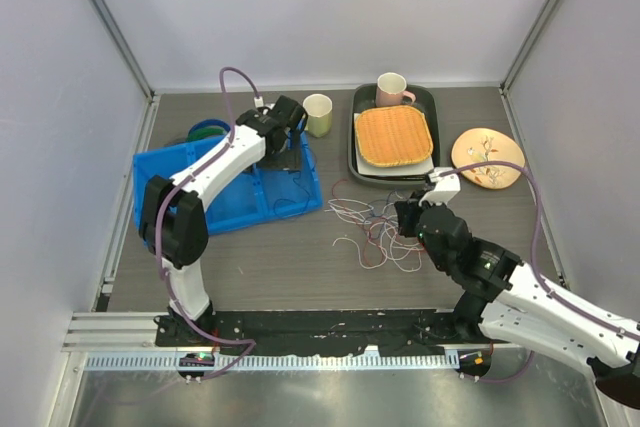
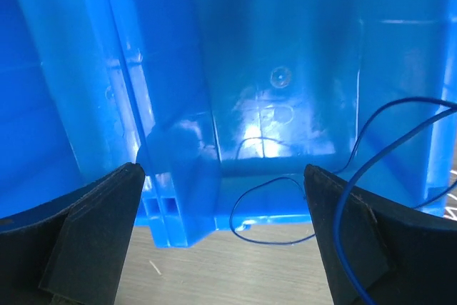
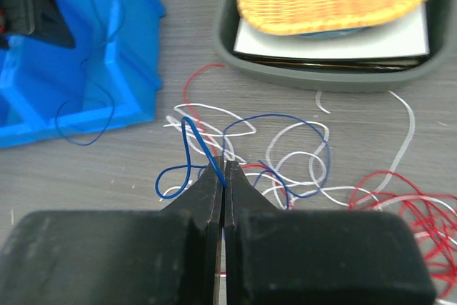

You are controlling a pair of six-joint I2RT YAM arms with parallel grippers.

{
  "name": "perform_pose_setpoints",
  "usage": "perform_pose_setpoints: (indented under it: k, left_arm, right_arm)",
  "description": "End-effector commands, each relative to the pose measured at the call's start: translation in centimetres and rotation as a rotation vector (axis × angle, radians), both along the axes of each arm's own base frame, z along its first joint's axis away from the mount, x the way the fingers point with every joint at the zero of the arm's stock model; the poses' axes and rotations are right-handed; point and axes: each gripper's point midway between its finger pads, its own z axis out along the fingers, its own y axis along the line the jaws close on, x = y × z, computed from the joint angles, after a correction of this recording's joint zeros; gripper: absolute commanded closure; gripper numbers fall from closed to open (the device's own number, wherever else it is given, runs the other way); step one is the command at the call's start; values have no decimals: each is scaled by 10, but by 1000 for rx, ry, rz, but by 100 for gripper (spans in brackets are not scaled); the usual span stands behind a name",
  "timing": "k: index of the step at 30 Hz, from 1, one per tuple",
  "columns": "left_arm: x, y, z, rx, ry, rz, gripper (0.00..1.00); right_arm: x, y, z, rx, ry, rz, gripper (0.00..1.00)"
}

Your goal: Untangle the cables

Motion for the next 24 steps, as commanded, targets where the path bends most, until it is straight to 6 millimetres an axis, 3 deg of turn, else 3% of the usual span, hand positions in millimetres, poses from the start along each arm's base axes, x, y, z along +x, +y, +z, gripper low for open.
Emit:
perform_pose_setpoints:
  k: [1, 4, 6, 7, 8, 11, 14, 18, 22, 24]
  left_arm:
    - [-14, 15, 14, 40, 15, -13, 0]
    - [-18, 17, 12, 46, 24, -16, 0]
    - [-19, 18, 11, 42, 22, -16, 0]
    - [-20, 17, 13, 37, 19, -16, 0]
    - [-20, 16, 16, 28, 7, -14, 0]
    - [-19, 14, 23, -2, -17, -23, 0]
    - [-19, 10, 34, -41, -58, -42, 0]
    - [-21, 8, 45, -72, -91, -55, 0]
    - [-20, 6, 51, -86, -107, -65, 0]
    - [-19, 5, 56, -96, -117, -68, 0]
  right_arm:
    - [3, 51, 30, 23, -76, 236, 99]
    - [9, 77, 29, -35, -80, 342, 99]
    - [13, 96, 39, -116, -156, 453, 99]
    - [18, 105, 31, -178, -151, 493, 99]
    - [21, 112, 43, -207, -177, 523, 99]
    - [18, 129, 15, -382, -145, 700, 97]
    - [6, 130, -23, -450, -58, 797, 94]
    - [-4, 138, -27, -434, -85, 882, 55]
    - [-14, 158, 3, -399, -224, 1009, 39]
    - [-5, 166, 23, -384, -306, 987, 34]
